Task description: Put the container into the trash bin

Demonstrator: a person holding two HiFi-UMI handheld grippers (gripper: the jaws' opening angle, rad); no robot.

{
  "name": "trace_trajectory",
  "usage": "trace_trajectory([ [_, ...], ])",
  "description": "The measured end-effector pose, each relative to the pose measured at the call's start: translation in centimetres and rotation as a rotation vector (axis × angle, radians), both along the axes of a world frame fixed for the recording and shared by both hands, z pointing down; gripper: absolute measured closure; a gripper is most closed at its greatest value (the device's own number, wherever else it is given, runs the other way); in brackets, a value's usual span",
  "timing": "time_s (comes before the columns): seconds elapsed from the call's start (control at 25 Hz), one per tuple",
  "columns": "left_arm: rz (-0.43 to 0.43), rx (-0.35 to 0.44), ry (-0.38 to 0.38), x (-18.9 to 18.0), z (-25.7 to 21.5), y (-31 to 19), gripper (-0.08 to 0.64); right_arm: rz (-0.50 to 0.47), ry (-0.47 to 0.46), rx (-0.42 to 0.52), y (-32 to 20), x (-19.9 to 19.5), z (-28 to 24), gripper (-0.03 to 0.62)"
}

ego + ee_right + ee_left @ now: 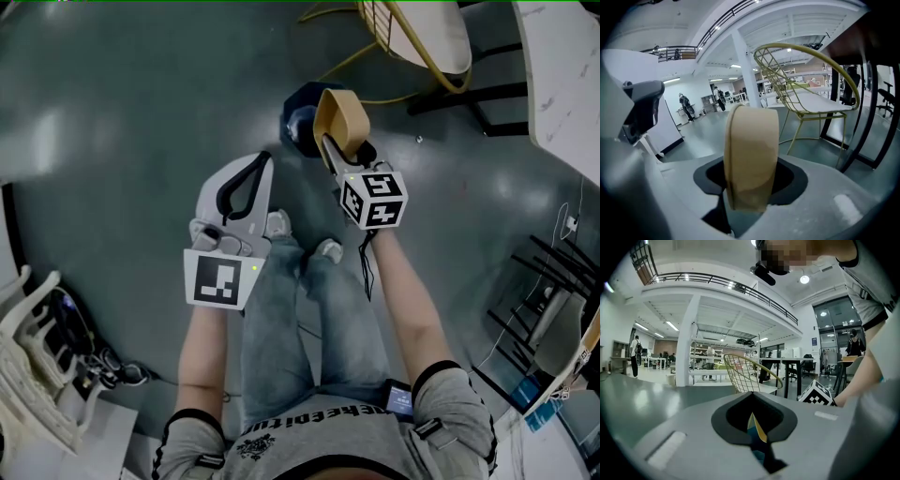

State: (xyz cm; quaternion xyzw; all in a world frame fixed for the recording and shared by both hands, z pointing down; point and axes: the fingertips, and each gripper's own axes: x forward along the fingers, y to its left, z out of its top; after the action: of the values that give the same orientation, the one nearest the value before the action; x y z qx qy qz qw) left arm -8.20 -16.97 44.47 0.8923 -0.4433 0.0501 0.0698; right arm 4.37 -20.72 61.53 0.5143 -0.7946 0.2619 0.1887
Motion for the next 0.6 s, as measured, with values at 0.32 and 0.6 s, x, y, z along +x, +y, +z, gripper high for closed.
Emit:
trace_trajectory([
  [0.32,0.016,0.026,-0.011,0.3,5.3,-0.3,0.54,-0.022,-0.008,0.005,-1.0,0.0,5.3,0.388],
  [0.6,0.004,0.049,-0.002,0.2,9.8,-0.9,0.54,-0.109,0.021,0.011,-2.3,-0.2,9.8,0.388],
])
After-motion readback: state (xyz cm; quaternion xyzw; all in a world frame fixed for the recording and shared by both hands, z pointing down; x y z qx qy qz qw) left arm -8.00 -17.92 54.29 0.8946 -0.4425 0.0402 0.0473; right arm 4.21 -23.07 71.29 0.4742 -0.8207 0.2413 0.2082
